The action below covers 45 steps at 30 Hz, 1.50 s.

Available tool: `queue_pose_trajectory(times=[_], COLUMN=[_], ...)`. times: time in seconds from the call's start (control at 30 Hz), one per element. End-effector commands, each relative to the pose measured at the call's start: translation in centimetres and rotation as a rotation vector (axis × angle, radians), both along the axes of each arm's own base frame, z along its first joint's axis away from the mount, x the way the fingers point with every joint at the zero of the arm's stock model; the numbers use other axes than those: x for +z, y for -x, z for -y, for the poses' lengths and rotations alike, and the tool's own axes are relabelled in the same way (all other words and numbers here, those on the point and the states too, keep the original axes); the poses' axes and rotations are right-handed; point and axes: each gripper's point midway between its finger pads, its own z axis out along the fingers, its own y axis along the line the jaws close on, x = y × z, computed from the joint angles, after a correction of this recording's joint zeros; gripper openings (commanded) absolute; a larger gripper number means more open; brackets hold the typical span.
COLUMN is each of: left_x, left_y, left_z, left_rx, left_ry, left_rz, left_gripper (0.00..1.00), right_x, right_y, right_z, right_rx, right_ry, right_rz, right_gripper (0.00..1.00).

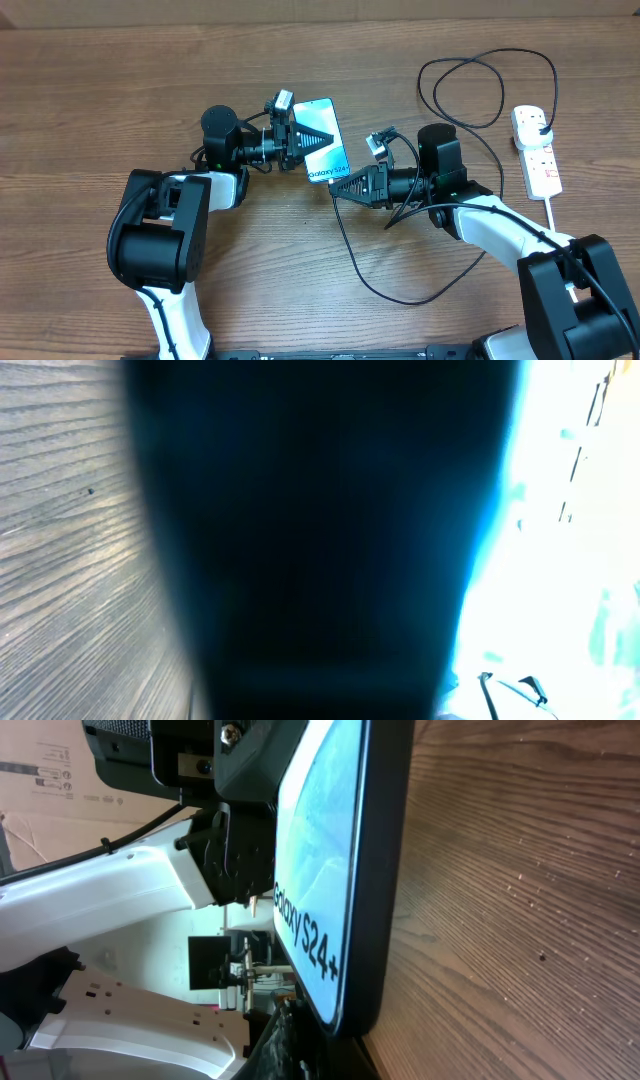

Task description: Plug charger to phone and switch on socket

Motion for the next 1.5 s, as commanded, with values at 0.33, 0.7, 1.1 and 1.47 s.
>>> queue_pose_trajectory(times=[0.33,0.7,1.1,1.47], left_x=[0.4,0.4,0.4,0.4], left_y=[5.6,5.8,5.5,4.4], left_z=[1.8,1.8,2.1,1.8], left_rx=[-0.304,-0.313,-0.291,-0.235], left_ry=[0.011,0.010,0.005,0.005], left_rz=[0.073,0.053,0.005,0.006], left_gripper=[0.05,0.04,0.04,0.04], right_x=[0.4,0.7,1.3,2.1], right_y=[-2.8,-3.0,-2.3,-0.9], right_z=[1.5,2.7,2.5,2.2], right_rx=[-0.116,-0.114,-0.055,0.032], right_ry=[0.032,0.015,-0.016,-0.066], right_rz=[0.066,0.074,0.130,0.163], right_gripper=[0.04,0.04,0.31,0.61])
